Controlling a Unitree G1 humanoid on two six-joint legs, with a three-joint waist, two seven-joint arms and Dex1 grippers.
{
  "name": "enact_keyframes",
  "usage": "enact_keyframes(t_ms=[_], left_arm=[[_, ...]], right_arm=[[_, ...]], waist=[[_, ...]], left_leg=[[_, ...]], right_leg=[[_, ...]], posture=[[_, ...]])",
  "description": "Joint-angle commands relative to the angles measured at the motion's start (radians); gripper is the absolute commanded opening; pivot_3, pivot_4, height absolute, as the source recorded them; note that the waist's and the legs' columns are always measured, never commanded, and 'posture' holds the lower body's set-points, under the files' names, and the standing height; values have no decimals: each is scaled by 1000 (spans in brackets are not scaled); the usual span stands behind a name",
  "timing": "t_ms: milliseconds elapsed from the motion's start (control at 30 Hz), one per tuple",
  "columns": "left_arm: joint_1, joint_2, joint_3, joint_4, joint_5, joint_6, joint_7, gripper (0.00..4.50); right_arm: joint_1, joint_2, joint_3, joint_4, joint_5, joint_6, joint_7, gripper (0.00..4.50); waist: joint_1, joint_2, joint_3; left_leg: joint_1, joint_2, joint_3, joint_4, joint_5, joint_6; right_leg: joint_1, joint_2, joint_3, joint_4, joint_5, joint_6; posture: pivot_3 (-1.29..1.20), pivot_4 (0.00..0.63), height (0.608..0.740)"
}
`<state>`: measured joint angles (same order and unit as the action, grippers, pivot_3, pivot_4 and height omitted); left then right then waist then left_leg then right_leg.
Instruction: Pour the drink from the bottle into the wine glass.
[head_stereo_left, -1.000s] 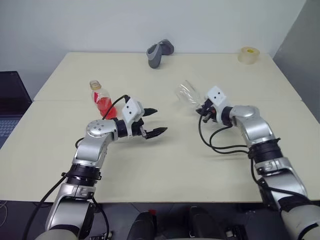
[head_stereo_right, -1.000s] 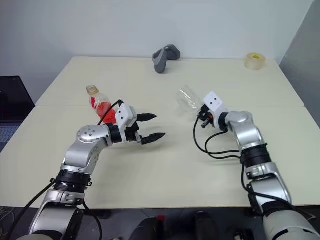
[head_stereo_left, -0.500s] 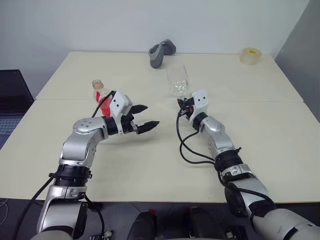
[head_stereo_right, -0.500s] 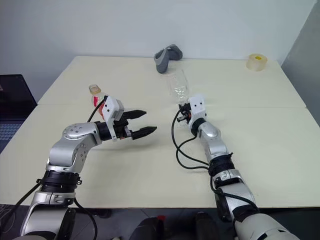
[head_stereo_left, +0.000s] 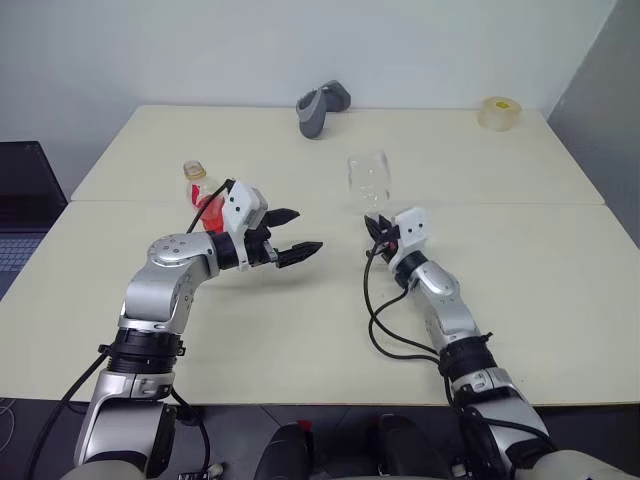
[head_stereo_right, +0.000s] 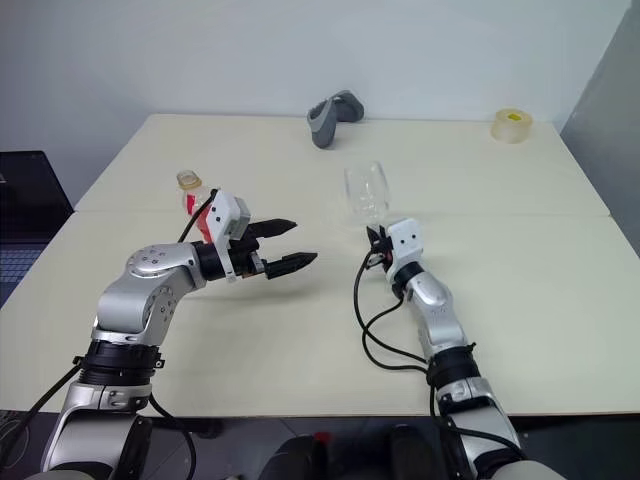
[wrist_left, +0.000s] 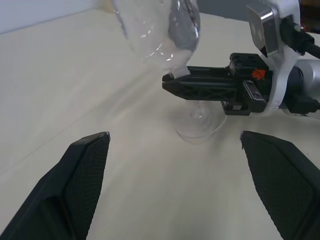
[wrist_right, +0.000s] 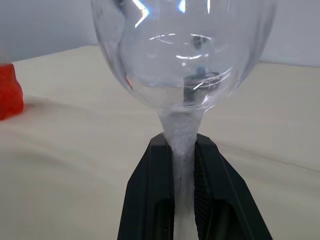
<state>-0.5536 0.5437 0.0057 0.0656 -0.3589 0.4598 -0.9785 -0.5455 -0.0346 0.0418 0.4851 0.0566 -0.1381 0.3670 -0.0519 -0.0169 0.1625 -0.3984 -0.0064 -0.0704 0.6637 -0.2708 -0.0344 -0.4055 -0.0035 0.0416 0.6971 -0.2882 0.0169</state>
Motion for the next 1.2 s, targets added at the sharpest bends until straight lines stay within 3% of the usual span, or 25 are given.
enact_keyframes(t_ms=[33,200,567,633,1200], left_arm=[[-2,21,9,-67,-46,22,-36,4500],[11,51,-4,-89,-47,30,-72,4500],[15,61,-20,-109,-40,21,-83,4500],[12,61,-21,-108,-38,19,-84,4500],[-23,49,-26,-111,-47,12,-76,4500]], right_arm=[[61,-3,19,-47,11,78,21,173],[78,-8,16,-69,12,97,22,173],[115,-51,4,-126,26,123,45,3991],[120,-56,2,-136,26,127,42,4466],[168,-108,22,-218,23,134,69,4466]], waist=[[0,0,0],[-1,0,0],[1,0,0],[1,0,0],[2,0,0]], left_leg=[[0,0,0,0,0,0],[0,0,0,0,0,0],[0,0,0,0,0,0],[0,0,0,0,0,0],[0,0,0,0,0,0]], right_leg=[[0,0,0,0,0,0],[0,0,0,0,0,0],[0,0,0,0,0,0],[0,0,0,-1,0,0],[0,0,0,-1,0,0]], posture=[[0,150,740],[0,150,740],[0,150,740],[0,150,740],[0,150,740]])
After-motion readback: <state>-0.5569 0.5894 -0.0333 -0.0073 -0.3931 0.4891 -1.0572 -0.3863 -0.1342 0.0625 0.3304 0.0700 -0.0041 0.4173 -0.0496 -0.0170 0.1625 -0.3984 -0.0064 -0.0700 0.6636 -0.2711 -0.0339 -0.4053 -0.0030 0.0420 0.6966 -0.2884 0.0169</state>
